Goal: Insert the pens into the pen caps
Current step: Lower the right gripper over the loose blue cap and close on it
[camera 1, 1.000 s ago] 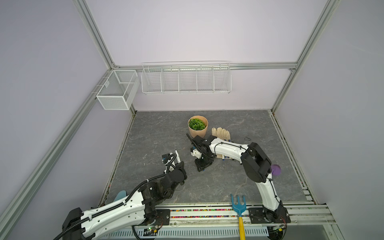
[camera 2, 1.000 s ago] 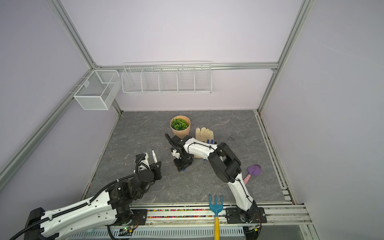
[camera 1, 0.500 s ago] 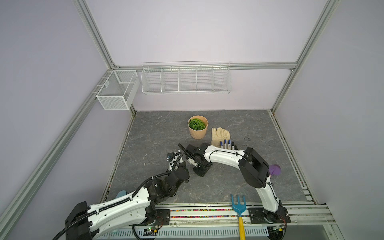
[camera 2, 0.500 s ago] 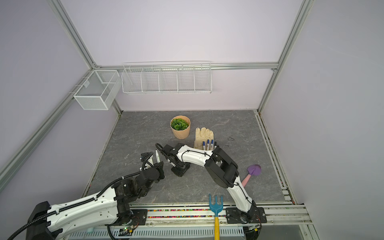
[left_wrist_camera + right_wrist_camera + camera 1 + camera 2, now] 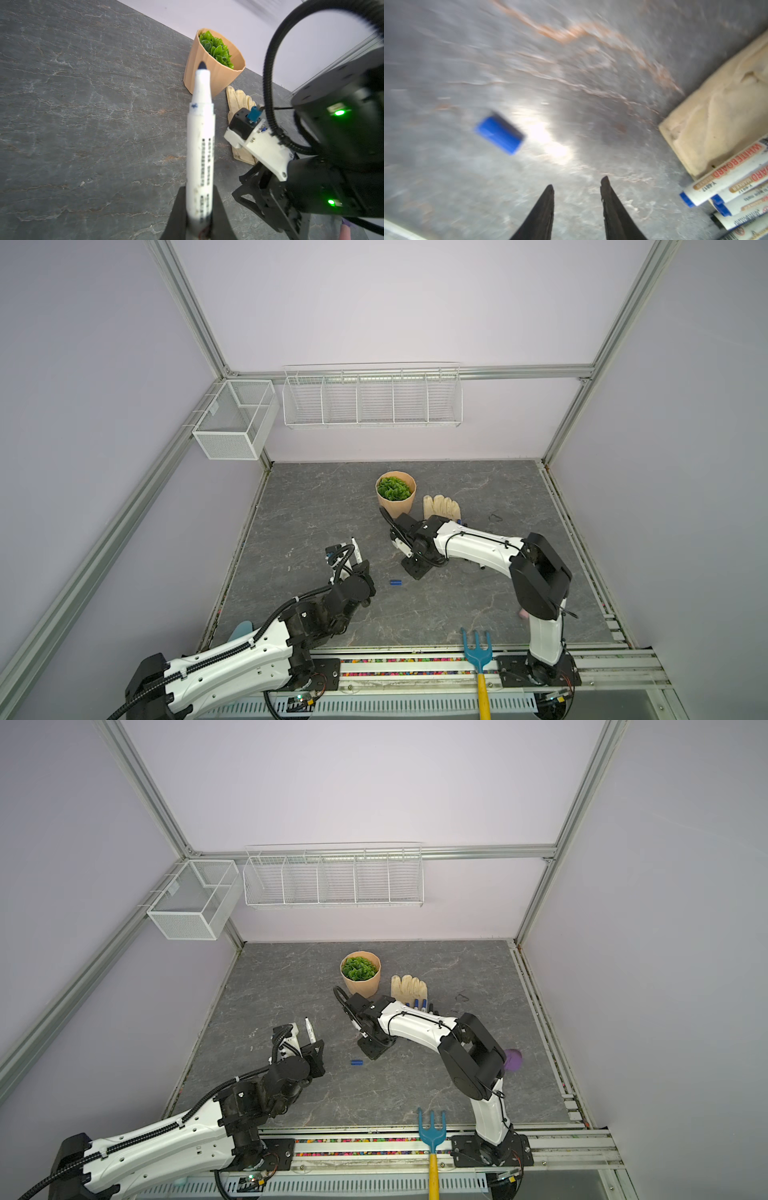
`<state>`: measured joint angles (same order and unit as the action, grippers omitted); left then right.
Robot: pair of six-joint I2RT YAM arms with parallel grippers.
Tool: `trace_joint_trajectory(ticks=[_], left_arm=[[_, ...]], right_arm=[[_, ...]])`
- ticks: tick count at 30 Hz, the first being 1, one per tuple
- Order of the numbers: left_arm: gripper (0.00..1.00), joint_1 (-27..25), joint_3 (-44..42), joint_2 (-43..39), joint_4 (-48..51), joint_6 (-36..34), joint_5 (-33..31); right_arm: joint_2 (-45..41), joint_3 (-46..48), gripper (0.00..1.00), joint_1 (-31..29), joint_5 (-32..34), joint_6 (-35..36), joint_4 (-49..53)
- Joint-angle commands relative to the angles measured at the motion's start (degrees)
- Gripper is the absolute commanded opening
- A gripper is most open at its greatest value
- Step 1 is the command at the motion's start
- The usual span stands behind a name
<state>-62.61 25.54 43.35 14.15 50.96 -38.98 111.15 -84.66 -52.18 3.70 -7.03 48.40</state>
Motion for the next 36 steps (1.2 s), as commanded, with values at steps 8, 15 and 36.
trace_joint_trajectory(ticks=[8,15,36], left_arm=[[0.00,0.4,-1.8,-6.0,3.0,3.6,-2.2],[0.00,0.4,-3.0,-11.1,7.3,4.8,-3.4],[0.00,0.4,-0.8,-2.9,2.1,2.4,-0.8]], right_arm=[[10.7,-10.3,0.35,-2.8,-14.2,4.3,2.3],[12.1,-9.1,0.34,-6.4,-11.5,8.5,4.8],[-1.0,9.6,0.43,-7.7,17.8,5.1,6.9]])
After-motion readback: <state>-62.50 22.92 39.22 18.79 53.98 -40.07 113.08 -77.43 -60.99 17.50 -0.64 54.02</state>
